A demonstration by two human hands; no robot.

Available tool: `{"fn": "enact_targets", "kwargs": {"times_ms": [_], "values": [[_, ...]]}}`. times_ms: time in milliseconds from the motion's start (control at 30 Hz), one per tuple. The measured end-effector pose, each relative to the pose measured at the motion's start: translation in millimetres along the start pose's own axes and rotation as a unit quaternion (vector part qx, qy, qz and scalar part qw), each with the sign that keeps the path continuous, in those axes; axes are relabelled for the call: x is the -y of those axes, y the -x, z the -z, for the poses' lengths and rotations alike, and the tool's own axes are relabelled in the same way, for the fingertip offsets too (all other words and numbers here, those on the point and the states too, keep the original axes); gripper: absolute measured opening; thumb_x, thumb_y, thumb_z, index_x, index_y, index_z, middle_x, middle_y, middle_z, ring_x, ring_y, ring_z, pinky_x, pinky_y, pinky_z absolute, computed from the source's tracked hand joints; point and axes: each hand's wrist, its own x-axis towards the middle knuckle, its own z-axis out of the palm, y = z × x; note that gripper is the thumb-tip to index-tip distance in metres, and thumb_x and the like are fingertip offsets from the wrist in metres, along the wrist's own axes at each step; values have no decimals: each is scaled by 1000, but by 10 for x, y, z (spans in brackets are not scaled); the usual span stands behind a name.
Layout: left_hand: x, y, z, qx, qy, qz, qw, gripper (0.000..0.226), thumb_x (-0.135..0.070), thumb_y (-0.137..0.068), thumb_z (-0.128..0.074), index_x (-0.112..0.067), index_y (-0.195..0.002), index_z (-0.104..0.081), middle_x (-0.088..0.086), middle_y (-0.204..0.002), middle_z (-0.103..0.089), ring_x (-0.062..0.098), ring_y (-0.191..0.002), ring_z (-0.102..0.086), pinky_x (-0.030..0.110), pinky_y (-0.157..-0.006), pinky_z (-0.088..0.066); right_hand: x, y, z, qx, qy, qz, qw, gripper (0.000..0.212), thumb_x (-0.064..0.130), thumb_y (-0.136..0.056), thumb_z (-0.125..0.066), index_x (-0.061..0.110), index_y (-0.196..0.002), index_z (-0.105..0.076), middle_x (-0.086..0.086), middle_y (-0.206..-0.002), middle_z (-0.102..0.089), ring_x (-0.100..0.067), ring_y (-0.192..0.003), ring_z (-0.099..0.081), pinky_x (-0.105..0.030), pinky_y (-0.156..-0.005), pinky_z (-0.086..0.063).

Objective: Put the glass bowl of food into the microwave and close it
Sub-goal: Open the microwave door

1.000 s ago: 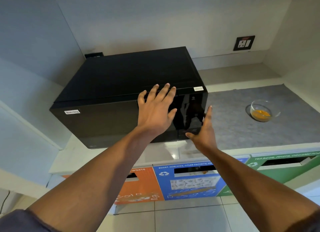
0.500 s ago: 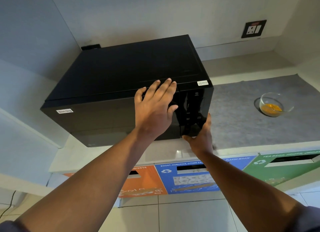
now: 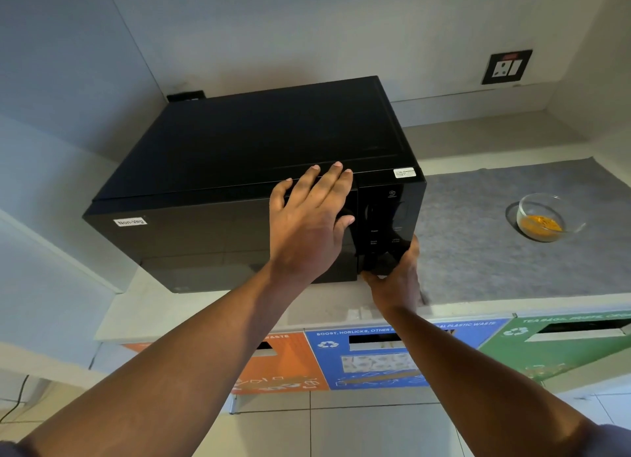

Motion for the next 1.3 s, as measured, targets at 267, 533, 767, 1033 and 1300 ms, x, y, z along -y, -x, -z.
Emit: {"fn": "enact_targets", "kwargs": {"times_ms": [267,533,767,1033,1300], "values": [[-28,178,158,6,9,-15,1000,63,-43,-94,-64,-26,-152,-48,-7,-157,-50,18,-146,-44,46,-118,-28,92,8,-8,-13,-4,-15,1000,112,15,-67,-94,17,-154,-22,-13,-133,-60,-31,-122,-62,-34,-91,-54],[-95,308,389,34,71,4,997,47,-50,-105,-41,-31,-145,-57,-11,-147,-60,13,-141,-48,40,-116,-25,295,86,187,24,10,-12,1000,121,8,-75,-87,18,-161,-2,-10,-166,-22,-26,-151,-26,-23,-111,-24],[-76,237,611,31,147,69,986,43,-47,-107,-43,-31,-78,-71,-12,-75,-68,13,-78,-62,39,-85,-44,737,41,412,-62,183,111,975,104,45,-91,-69,15,-161,2,-12,-171,0,-29,-157,0,-47,-124,-11],[96,-122,899,218,134,234,938,30,-39,-105,-42,-29,-96,-68,-4,-85,-67,23,-83,-62,36,-72,-44,1318,-157,716,-37,296,280,912,75,34,-94,-52,17,-160,-19,-9,-170,-15,-30,-157,3,-50,-124,-4],[487,-104,997,311,18,325,893,53,-31,-97,-47,-17,-148,-48,14,-155,-40,40,-143,-32,49,-110,-36,1741,-263,595,56,389,342,854,62,36,-94,-51,14,-152,-43,-7,-159,-42,-27,-155,-19,-46,-123,-15]]}}
